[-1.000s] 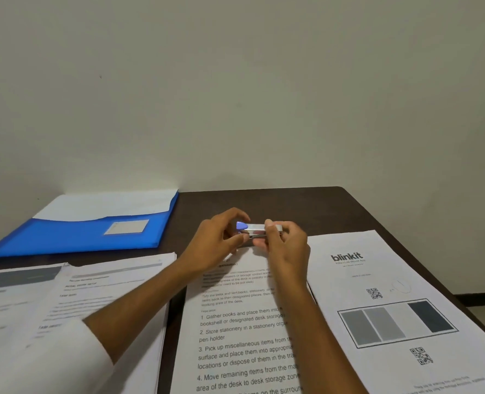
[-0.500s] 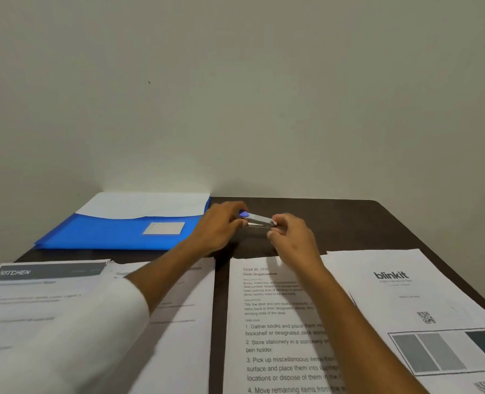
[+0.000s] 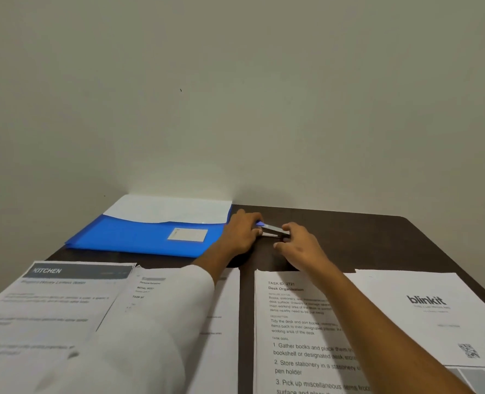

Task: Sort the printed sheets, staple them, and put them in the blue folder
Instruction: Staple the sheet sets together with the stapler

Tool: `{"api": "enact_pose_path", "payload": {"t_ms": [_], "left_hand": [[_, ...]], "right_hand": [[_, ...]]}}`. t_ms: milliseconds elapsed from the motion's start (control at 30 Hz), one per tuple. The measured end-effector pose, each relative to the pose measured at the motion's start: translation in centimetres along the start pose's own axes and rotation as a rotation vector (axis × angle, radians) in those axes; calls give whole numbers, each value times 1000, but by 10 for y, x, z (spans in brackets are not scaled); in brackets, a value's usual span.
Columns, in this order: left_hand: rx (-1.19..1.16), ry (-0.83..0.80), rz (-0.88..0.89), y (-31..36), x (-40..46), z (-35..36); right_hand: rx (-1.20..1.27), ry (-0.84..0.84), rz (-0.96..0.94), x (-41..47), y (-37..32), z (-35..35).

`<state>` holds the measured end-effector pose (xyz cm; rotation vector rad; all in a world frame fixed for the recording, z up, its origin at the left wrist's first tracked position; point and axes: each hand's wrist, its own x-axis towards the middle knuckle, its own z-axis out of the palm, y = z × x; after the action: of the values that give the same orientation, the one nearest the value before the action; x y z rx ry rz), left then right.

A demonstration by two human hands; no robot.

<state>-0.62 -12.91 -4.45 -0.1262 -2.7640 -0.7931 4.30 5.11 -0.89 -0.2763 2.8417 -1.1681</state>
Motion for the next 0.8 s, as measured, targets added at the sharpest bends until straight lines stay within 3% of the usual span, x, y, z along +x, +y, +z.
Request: {"api": "enact_pose_path", "payload": {"t_ms": [67, 167, 267, 367, 600, 800], "left_hand": [[-13, -31, -24, 0, 0, -4], [-51, -80, -26, 4, -5, -15], [-70, -27, -73, 4, -11, -23], [-30, 154, -111, 1, -6, -25], [48, 294, -120, 3, -27, -31], [-29, 393, -251, 9, -40, -23]], "right_hand": [[-19, 40, -85, -21, -16, -11], [165, 22, -304, -79, -51, -26], [365, -272, -487, -148, -78, -33], [329, -476, -509, -199, -95, -36], [361, -434, -591, -240, -93, -34], [500, -499, -635, -271, -76, -54]]}}
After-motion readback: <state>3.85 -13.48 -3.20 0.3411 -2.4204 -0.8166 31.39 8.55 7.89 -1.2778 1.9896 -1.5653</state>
